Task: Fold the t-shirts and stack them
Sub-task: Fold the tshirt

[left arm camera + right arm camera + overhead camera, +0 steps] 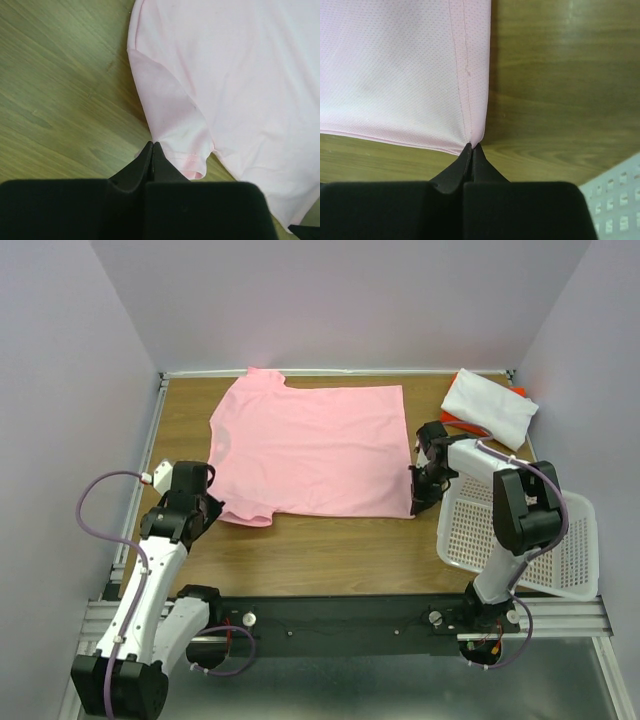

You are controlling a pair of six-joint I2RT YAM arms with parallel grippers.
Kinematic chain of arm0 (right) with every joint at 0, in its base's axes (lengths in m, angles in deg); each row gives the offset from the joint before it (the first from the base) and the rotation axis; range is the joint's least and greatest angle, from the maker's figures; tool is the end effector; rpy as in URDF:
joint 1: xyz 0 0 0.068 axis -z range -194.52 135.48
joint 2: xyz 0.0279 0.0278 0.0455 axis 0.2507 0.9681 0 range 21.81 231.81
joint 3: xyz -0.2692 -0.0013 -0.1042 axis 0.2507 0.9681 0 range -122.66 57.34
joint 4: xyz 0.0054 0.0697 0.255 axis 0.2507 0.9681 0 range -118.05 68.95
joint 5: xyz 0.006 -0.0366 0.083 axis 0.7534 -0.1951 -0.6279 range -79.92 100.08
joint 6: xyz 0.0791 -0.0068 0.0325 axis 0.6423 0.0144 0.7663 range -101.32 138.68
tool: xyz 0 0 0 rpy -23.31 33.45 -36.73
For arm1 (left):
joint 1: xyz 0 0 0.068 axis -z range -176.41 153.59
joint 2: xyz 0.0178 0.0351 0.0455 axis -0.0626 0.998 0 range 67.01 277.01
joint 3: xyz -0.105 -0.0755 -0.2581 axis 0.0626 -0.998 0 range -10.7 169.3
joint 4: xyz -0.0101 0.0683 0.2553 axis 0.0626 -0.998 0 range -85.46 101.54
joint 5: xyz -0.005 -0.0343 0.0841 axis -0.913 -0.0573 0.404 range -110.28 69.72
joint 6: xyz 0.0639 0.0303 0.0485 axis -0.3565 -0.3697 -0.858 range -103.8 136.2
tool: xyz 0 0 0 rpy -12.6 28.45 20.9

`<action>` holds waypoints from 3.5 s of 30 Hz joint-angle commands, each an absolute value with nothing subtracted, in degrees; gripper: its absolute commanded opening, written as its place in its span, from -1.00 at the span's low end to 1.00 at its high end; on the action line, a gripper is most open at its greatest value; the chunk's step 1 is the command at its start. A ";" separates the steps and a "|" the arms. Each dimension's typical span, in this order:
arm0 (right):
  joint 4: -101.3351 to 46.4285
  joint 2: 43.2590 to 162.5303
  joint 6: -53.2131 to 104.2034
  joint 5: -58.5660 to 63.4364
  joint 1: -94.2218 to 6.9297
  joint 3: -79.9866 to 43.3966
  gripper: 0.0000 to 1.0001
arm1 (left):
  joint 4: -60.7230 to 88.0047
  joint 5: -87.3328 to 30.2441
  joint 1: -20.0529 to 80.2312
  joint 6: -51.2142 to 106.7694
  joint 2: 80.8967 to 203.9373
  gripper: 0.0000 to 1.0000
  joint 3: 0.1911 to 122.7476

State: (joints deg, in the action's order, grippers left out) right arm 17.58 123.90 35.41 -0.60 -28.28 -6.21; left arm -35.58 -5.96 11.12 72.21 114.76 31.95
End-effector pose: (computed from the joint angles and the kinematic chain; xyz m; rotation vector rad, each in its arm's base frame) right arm 0.3125 0.0910 0.1325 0.0649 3.0756 0.3186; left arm 0.1752 -0.0042 0.2424 -1.1016 2.1899 -0.1797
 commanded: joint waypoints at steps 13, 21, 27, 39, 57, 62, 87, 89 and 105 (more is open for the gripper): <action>28.02 123.41 39.25 7.79 -28.23 -18.94 -0.99 | -23.36 -7.45 11.06 65.16 123.94 -1.00 36.49; 28.64 130.79 39.42 8.76 -28.14 -28.34 -0.99 | -15.98 -7.71 11.06 61.03 133.89 -1.00 42.91; 29.17 137.74 39.60 8.23 -28.23 -37.13 -0.99 | -13.52 -7.63 10.80 57.86 143.47 -1.00 50.81; 32.77 151.52 38.02 9.81 -27.44 -57.08 -0.99 | -11.05 -8.16 10.10 55.22 159.19 -1.00 64.34; 36.55 159.18 38.28 9.73 -24.98 -69.48 -0.99 | -10.61 -10.08 7.72 53.82 168.69 -1.00 72.44; 36.55 160.33 37.84 9.73 -24.63 -70.36 -0.99 | -10.52 -10.62 7.54 53.64 171.07 -1.00 74.11; 34.09 159.28 35.56 9.11 -23.84 -75.65 0.50 | -9.82 -16.50 5.26 47.05 183.12 0.18 88.27; 32.95 157.09 35.29 7.10 -23.84 -73.72 0.50 | -8.34 -18.52 5.96 46.44 181.89 0.18 85.55; 20.73 151.01 36.70 -9.43 -24.27 -57.01 0.50 | 2.83 -32.49 9.48 47.31 179.51 0.18 67.88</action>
